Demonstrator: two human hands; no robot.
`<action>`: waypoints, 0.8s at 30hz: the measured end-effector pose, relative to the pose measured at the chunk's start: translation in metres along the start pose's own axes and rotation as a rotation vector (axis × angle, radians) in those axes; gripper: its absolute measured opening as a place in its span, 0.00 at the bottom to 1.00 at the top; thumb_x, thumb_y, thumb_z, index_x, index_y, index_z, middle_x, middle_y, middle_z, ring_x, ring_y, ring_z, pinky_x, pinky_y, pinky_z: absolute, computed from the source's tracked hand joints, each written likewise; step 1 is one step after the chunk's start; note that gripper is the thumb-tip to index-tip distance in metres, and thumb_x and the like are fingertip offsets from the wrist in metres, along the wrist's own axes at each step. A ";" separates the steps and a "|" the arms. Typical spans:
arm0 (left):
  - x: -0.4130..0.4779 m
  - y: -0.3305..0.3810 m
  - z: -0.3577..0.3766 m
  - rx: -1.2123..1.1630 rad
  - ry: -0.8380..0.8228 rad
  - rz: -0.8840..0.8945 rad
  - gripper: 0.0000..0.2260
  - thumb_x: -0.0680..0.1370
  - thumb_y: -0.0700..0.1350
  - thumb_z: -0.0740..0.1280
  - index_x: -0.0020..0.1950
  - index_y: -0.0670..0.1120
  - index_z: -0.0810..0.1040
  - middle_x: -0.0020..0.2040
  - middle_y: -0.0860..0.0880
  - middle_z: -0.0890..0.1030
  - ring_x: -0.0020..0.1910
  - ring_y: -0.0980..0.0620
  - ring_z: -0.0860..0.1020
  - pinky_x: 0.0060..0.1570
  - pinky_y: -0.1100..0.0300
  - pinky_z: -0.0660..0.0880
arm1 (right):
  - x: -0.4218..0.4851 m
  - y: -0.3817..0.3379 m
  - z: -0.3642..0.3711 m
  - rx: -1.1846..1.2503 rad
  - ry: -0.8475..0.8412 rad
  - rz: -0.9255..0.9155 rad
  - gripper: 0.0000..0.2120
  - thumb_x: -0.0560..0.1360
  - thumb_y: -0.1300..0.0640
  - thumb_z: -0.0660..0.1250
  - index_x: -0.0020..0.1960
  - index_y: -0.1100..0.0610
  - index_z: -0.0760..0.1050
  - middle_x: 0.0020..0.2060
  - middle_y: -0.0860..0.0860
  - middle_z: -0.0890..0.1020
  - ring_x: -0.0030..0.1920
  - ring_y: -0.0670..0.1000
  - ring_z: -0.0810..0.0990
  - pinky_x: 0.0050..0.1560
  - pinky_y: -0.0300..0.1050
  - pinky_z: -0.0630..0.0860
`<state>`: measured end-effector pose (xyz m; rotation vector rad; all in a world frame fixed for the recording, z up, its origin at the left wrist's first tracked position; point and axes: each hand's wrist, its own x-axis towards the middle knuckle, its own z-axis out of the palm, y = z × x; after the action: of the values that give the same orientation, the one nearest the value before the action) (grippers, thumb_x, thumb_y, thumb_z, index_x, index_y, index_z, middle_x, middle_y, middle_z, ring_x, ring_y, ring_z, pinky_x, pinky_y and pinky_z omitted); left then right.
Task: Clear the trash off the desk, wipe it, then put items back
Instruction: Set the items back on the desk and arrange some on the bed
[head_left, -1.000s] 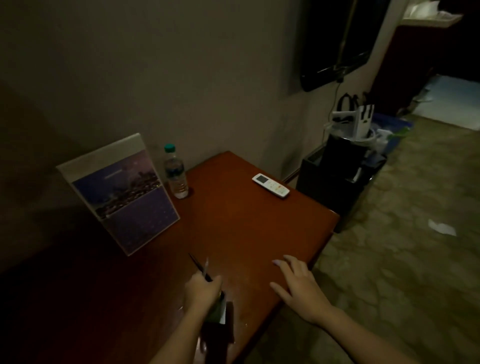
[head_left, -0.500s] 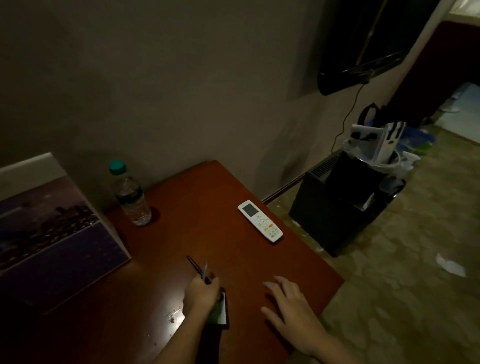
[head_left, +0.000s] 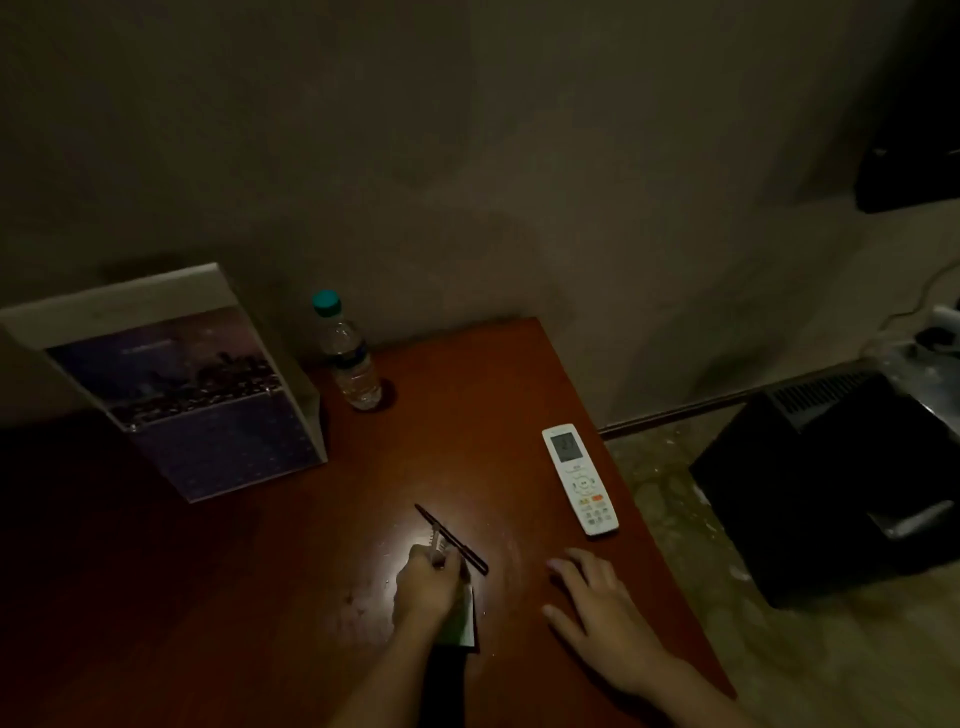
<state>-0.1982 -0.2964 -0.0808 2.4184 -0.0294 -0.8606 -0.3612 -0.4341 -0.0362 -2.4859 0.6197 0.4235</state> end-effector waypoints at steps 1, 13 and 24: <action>-0.004 0.001 -0.003 -0.021 0.014 -0.029 0.13 0.81 0.52 0.57 0.50 0.44 0.75 0.39 0.49 0.78 0.33 0.54 0.76 0.29 0.65 0.69 | 0.002 0.003 -0.004 0.004 -0.007 -0.021 0.25 0.80 0.42 0.54 0.74 0.47 0.55 0.73 0.48 0.55 0.73 0.48 0.54 0.72 0.45 0.58; 0.002 0.001 -0.022 -0.093 0.214 -0.112 0.13 0.84 0.45 0.53 0.58 0.40 0.74 0.41 0.47 0.74 0.35 0.52 0.74 0.32 0.62 0.70 | 0.030 0.029 -0.024 -0.027 -0.071 -0.129 0.24 0.80 0.42 0.54 0.74 0.47 0.56 0.73 0.48 0.54 0.73 0.49 0.53 0.72 0.46 0.58; 0.011 -0.008 -0.052 -0.004 0.240 -0.246 0.16 0.79 0.51 0.63 0.60 0.43 0.66 0.54 0.40 0.76 0.47 0.42 0.78 0.47 0.52 0.77 | 0.027 0.023 -0.017 0.027 -0.048 -0.106 0.23 0.80 0.43 0.54 0.74 0.47 0.56 0.73 0.48 0.54 0.73 0.48 0.53 0.72 0.45 0.59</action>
<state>-0.1606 -0.2657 -0.0583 2.5401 0.3671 -0.6660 -0.3466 -0.4704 -0.0432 -2.4624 0.4684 0.4304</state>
